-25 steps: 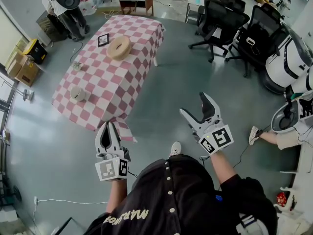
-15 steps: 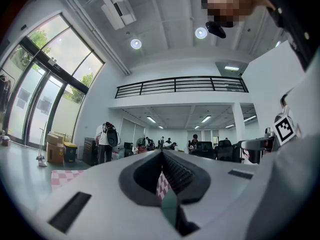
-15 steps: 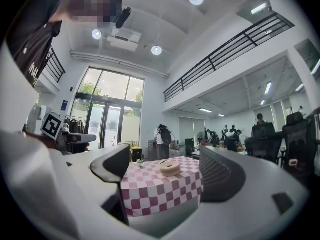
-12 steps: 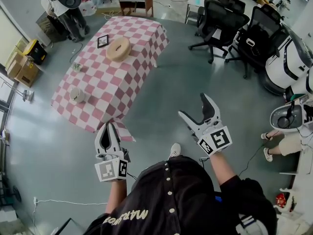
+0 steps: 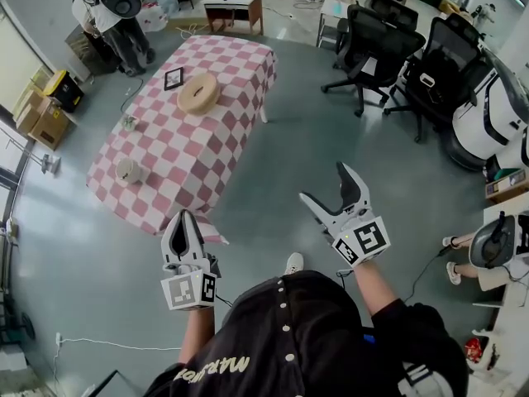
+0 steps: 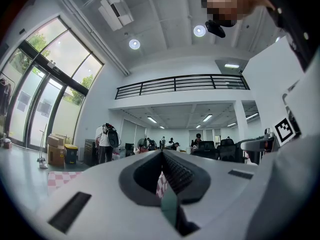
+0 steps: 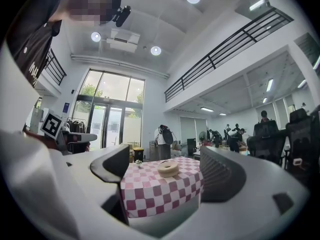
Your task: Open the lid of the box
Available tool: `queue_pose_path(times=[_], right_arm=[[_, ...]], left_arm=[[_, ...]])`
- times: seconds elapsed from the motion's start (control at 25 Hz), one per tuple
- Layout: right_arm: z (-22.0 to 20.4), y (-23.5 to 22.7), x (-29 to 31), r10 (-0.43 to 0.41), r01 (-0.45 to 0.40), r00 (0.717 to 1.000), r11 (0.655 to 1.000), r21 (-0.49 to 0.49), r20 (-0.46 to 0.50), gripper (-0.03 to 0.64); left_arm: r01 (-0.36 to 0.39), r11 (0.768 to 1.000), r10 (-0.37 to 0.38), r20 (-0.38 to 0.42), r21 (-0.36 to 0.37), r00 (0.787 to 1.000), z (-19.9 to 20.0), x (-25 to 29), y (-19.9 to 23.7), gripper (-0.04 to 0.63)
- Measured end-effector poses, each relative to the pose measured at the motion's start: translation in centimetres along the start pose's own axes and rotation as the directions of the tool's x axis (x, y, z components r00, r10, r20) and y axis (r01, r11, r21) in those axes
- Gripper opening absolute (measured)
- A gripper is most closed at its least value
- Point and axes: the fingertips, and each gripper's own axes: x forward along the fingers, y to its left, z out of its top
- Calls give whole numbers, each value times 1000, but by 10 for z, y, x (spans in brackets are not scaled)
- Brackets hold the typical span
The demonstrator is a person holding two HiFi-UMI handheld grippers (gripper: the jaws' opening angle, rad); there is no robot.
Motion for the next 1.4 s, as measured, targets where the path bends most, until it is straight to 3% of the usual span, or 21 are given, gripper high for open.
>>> queue_pose_path(times=[0.76,1.4], right_arm=[[-6,-78,16,67,-67,998,997,29,1,428],[-13,-93,45,82,-82,997,996,41,-14,428]], left_arm=[[-70,998,70,-7,1,997,-12,43,-61,11],[-87,996,87,-26,-1,996,-17,74,-52,11]])
